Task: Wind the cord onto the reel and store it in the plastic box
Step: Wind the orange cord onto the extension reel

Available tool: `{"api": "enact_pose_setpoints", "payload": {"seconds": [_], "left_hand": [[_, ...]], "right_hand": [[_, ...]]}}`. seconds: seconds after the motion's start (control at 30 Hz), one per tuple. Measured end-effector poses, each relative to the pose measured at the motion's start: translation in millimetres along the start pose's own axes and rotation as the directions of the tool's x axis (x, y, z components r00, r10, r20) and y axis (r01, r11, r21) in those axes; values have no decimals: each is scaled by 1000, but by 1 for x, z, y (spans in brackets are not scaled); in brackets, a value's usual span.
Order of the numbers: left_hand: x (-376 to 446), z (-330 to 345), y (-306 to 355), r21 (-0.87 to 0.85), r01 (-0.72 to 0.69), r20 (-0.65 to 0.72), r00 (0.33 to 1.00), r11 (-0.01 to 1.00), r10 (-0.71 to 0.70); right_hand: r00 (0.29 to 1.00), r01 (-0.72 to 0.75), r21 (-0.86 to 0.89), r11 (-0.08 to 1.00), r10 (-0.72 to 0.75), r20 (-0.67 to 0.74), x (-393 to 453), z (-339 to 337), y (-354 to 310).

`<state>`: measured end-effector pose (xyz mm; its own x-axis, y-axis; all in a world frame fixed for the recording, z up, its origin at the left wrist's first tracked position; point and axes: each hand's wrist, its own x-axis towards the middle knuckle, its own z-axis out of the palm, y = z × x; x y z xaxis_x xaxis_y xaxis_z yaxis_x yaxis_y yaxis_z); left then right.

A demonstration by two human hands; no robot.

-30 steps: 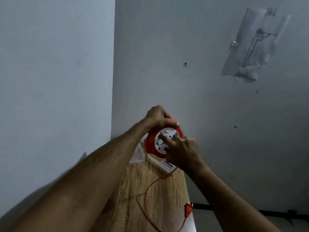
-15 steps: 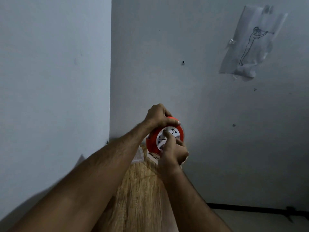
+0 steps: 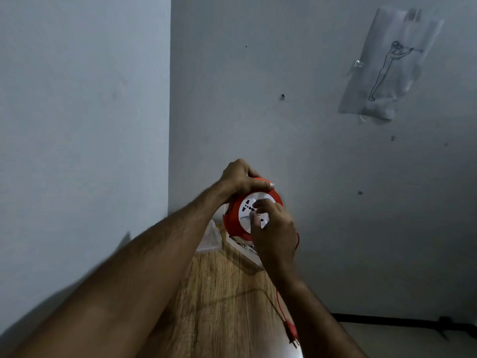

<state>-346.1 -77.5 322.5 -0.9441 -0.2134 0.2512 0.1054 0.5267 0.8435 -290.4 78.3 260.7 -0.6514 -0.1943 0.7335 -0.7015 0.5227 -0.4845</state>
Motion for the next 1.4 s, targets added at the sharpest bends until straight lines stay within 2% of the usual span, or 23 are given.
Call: {"api": "enact_pose_setpoints", "payload": {"seconds": [0.03,0.07,0.13,0.2,0.3,0.43,0.67,0.73,0.8,0.87,0.93,1.03,1.1,1.17,1.23,1.3,1.33,1.4], "left_hand": [[0,-2,0,-8,3,15,1000,1000,-3],[0,-4,-1,-18,11,26,1000,1000,-11],[1,-6,-3,-35,34,44,999,999,-32],[2,-6,-3,-44,42,67,997,998,-39],[0,-7,0,-48,24,127,992,999,-17],[-1,-9,6,1,8,183,983,1000,-8],[-3,-8,4,87,-44,239,971,995,22],[-2,-7,5,102,-52,228,973,993,27],[1,-6,5,97,-37,203,979,995,17],[4,-5,6,66,-21,165,986,998,10],[6,-3,7,47,-24,138,990,999,17],[6,0,9,92,-47,142,989,995,33],[6,3,6,75,-43,113,993,996,34],[4,5,3,81,-44,73,997,996,39],[3,8,1,105,-51,57,997,993,45],[2,12,-1,135,-54,43,998,989,48],[2,13,-2,152,-55,43,998,987,49],[1,14,-3,176,-64,66,996,982,53]], "right_hand": [[979,189,-108,976,-179,94,-2,-4,8],[933,335,-181,924,-299,203,-4,-8,15],[844,485,-239,841,-378,380,-6,-15,26],[815,516,-290,806,-357,456,-4,-19,32],[807,535,-361,764,-335,486,1,-24,27],[764,618,-437,654,-367,530,4,-23,26],[610,791,-405,458,-548,572,16,-15,35],[607,795,-403,453,-593,530,21,-13,37],[682,731,-419,538,-582,443,25,-10,41],[816,576,-375,726,-485,315,25,-6,42],[919,385,-265,884,-341,196,22,0,40],[996,70,-101,992,-63,63,11,11,27],[984,-172,12,985,172,-47,4,17,16],[908,-388,157,908,406,-105,0,23,4],[757,-601,305,738,649,-79,-1,29,-3],[528,-758,471,450,848,38,0,35,-9],[423,-780,556,288,897,129,1,36,-12],[302,-741,671,26,905,299,4,34,-18]]}}
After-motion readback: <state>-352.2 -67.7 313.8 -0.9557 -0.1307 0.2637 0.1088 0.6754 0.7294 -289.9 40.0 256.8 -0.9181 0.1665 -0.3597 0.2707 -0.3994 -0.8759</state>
